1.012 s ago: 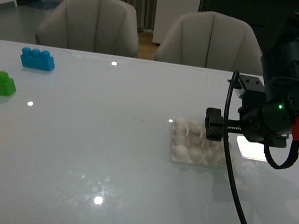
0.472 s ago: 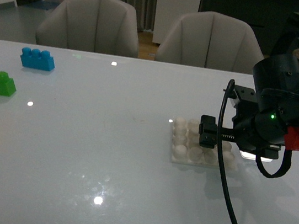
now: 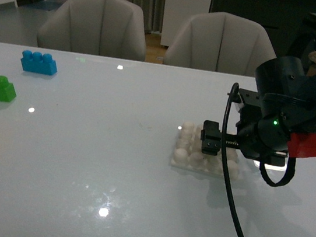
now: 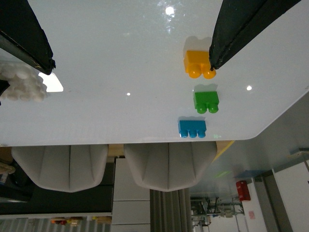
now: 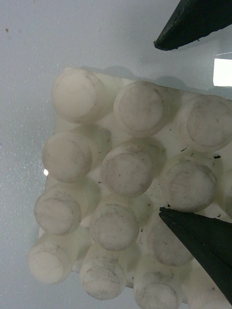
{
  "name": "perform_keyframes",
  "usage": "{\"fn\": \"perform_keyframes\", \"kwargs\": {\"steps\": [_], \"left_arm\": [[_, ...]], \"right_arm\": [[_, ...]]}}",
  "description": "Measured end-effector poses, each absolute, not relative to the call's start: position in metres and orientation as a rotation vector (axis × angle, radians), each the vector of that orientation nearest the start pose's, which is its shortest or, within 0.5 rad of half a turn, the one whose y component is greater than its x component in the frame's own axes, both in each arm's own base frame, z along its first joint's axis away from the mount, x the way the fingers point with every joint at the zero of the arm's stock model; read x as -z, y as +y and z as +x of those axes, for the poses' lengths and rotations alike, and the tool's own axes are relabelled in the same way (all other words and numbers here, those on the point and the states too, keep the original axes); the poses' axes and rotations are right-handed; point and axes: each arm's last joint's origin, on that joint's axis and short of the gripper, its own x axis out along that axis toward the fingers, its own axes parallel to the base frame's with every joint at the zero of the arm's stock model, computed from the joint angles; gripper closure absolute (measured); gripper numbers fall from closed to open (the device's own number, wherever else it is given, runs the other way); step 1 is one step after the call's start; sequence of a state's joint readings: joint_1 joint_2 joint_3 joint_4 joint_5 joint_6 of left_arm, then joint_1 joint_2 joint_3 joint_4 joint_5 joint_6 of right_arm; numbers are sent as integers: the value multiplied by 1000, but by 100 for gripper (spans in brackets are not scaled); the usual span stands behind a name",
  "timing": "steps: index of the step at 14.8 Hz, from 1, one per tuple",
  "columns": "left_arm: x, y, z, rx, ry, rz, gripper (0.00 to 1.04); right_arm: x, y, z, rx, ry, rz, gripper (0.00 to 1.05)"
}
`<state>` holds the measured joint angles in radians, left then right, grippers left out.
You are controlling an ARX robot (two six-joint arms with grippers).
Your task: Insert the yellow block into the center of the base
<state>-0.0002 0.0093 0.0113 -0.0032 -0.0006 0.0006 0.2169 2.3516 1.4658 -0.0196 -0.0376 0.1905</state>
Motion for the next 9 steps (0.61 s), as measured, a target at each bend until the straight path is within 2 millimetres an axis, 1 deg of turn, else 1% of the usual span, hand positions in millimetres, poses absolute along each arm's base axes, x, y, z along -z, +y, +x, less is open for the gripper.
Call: {"fn": "perform_keyframes", "kwargs": {"steps": [1, 2, 3, 6, 8, 9], "left_arm": [[-166, 0, 98, 0, 1, 1, 7], [-166, 0, 98, 0, 1, 1, 7], [-166, 0, 98, 0, 1, 1, 7], [-166, 0, 98, 0, 1, 1, 7], [-166, 0, 98, 0, 1, 1, 7], [-166, 0, 98, 0, 1, 0, 7]], "right_arm": [[-62, 125, 458, -202, 916, 83, 6], [-63, 138, 459, -236, 913, 76, 6], [-63, 145, 458, -248, 917, 70, 6], [-63, 173, 451, -315, 925, 47, 6], [-63, 186, 446, -349, 930, 38, 6], [-63, 188, 445, -355, 930, 35, 6]]}}
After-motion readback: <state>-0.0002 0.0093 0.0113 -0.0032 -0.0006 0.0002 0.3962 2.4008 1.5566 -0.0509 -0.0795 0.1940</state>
